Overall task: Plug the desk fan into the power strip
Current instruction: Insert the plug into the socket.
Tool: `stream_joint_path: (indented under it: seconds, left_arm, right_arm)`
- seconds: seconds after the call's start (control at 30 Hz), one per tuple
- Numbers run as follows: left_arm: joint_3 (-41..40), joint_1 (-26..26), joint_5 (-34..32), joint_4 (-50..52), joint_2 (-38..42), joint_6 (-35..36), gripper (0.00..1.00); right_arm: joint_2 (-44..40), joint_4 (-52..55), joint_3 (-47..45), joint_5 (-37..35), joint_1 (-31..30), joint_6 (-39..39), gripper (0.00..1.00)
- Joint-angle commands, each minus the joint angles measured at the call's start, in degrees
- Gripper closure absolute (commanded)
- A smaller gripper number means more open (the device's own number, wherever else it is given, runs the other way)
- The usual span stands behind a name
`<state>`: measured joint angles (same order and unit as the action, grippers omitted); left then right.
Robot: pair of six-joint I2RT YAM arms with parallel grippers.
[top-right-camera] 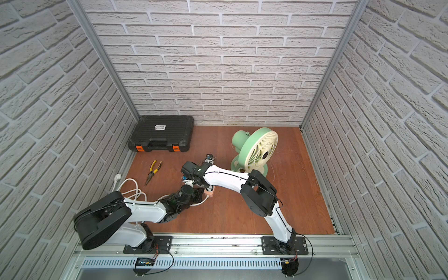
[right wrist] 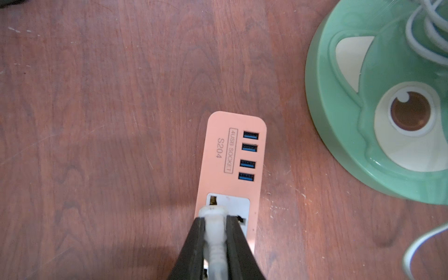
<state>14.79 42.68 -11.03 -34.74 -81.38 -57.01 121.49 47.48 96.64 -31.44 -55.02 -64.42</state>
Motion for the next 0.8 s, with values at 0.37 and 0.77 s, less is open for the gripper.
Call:
stream_joint_path:
  seconds: [0.37, 0.77]
  left_arm:
    - [0.85, -0.27, 1.58, -4.46, -1.92, 0.59, 1.00]
    - [-0.03, -0.26, 0.95, -4.10, -0.13, 0.41, 1.00]
  right_arm:
    - [2.02, 1.00, -0.24, 0.52, -0.19, -0.97, 0.97]
    - [8.99, -0.43, -3.08, 5.04, 0.71, -3.75, 0.97]
